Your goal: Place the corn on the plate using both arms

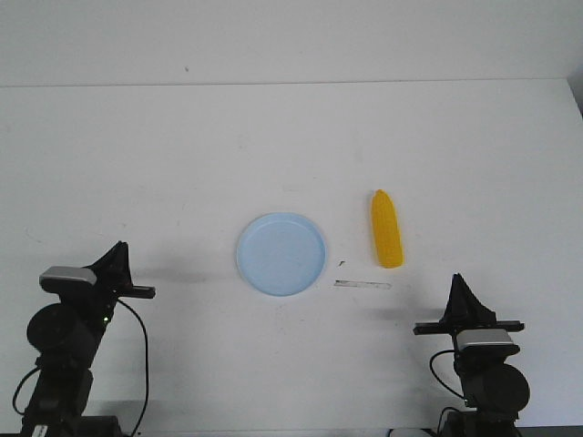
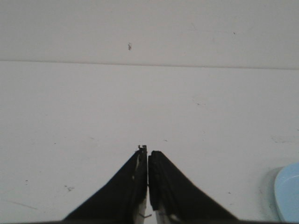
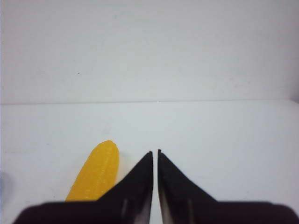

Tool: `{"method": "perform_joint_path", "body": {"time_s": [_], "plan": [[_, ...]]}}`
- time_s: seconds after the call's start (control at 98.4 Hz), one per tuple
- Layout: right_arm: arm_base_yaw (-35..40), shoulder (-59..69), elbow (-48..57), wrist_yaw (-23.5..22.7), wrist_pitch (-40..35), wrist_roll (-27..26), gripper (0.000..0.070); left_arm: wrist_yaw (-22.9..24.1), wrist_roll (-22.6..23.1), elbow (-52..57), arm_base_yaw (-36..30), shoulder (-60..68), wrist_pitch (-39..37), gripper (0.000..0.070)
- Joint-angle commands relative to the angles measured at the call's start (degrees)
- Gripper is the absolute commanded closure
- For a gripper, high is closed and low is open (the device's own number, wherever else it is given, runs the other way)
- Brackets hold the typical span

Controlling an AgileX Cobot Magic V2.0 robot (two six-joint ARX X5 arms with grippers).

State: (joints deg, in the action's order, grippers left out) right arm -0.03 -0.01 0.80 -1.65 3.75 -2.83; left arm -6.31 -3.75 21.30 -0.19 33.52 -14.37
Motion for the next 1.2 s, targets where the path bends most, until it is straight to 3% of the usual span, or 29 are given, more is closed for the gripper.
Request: {"method": "perform_joint_path", "body": {"time_s": [0.0,0.213,0.538,1.189], "plan": [[0.1,0.1,-0.1,0.1,0.7,0.1,0.0684,-0.1,0.7,-1.5,0.6,-3.4,-0.6,0.0699],[0.1,0.1,-0.1,0.1,0.7,0.1,0.0684,2.6,0.7,-2.8,1.4,-13.2,5.4,0.0699],[0.1,0.1,-0.1,0.1,0.7,0.1,0.0684,4.9,0.7,-2.6,1.4,-20.6,5.8,0.0699],[0.1,0.1,-0.1,0.2,0.7,0.9,0.0684,4.9,0.7,-2.6,1.4,-22.1,5.7,0.0699]]}}
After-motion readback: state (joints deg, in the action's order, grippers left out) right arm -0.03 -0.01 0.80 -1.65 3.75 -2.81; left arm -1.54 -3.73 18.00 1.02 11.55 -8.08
